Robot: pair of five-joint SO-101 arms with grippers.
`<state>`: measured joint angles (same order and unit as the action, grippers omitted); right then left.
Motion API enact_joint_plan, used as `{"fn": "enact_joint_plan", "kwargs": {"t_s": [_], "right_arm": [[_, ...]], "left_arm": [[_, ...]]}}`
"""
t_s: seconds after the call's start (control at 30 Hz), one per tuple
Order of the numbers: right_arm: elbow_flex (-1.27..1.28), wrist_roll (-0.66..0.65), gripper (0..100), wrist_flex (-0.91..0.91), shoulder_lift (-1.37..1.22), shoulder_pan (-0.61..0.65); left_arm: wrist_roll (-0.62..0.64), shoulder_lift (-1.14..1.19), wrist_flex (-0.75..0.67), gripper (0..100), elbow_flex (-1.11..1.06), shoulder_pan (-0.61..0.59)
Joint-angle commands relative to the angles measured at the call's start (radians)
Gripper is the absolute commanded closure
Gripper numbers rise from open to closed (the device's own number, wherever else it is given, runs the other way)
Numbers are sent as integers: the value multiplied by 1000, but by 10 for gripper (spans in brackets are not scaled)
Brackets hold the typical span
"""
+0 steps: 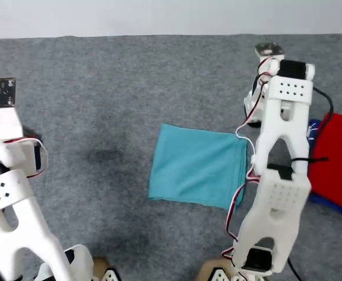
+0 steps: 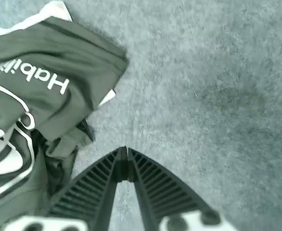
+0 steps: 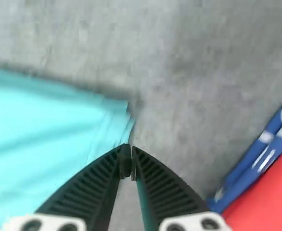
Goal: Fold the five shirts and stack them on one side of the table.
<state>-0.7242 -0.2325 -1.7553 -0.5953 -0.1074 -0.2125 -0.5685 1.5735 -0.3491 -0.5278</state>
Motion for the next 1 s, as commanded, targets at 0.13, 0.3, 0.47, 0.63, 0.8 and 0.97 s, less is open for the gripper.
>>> {"fn": "enact_joint_plan", "kwargs": {"t_s": [0.13,0.3,0.47,0.63,0.8,0.97], "right_arm": [[364,143,928,15,219,73],[394,384,701,35,151,197],[394,489,671,125,104,285],[394,537,671,232,36,282],[394,540,671,288,-56,257],[394,598,674,277,-127,259]], "left_arm": [[-11,-26,52,995,30,2],[-94,-26,78,987,35,0],[-100,-28,80,949,35,-3],[-100,-21,74,947,31,-3],[-100,-21,72,948,31,-2],[-100,-20,72,949,30,-2]]}}
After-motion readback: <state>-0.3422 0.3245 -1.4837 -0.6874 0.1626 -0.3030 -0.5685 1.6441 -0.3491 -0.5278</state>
